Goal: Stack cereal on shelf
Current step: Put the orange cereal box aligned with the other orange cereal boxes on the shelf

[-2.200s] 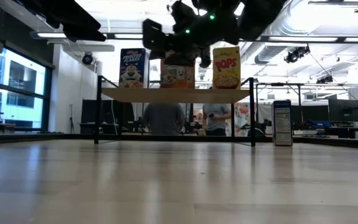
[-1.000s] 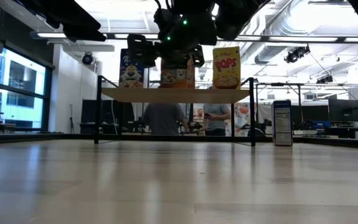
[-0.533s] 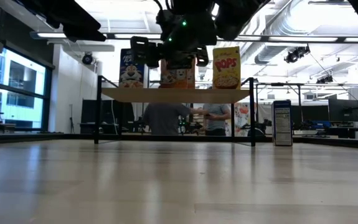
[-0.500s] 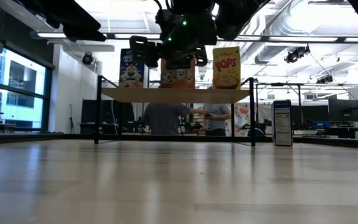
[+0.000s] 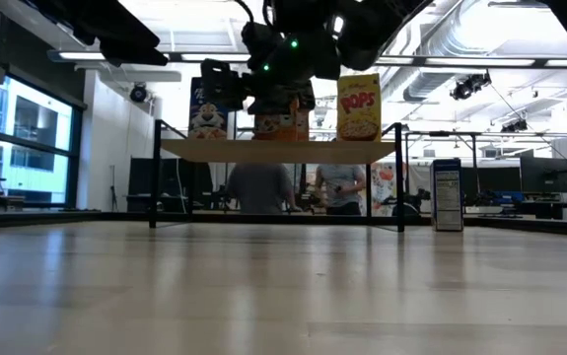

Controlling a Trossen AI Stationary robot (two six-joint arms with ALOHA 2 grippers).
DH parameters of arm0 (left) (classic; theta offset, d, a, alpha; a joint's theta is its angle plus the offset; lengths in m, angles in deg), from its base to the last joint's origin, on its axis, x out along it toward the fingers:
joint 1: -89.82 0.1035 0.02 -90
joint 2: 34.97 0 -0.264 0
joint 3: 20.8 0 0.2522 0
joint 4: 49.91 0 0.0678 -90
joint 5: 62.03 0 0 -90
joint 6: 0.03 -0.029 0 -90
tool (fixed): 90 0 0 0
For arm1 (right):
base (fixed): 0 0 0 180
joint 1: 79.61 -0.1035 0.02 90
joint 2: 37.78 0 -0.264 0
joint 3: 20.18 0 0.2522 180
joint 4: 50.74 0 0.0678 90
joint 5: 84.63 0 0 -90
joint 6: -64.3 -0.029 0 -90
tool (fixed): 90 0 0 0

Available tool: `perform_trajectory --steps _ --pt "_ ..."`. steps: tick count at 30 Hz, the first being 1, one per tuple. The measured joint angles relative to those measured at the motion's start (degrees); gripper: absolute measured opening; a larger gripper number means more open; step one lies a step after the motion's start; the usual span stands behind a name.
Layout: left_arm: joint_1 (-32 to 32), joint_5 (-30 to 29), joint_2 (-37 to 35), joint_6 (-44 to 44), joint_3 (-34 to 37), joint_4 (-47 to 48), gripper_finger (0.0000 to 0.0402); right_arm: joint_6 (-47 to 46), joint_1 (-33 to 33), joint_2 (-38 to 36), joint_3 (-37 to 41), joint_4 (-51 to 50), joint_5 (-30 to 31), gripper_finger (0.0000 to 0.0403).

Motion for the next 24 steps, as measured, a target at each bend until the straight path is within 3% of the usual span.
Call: perform_trajectory --steps 6,24 --pt "-0.01 -0.02 -0.01 0.00 0.00 -0.01 0.0257 -1.05 0.43 -0.02 0.00 0.00 0.51 0.0213" --pt "-0.02 0.00 0.01 -0.01 0.00 -0.02 0.0257 0.00 -3.02 -0.09 0.02 -3.59 9.40 0.0213"
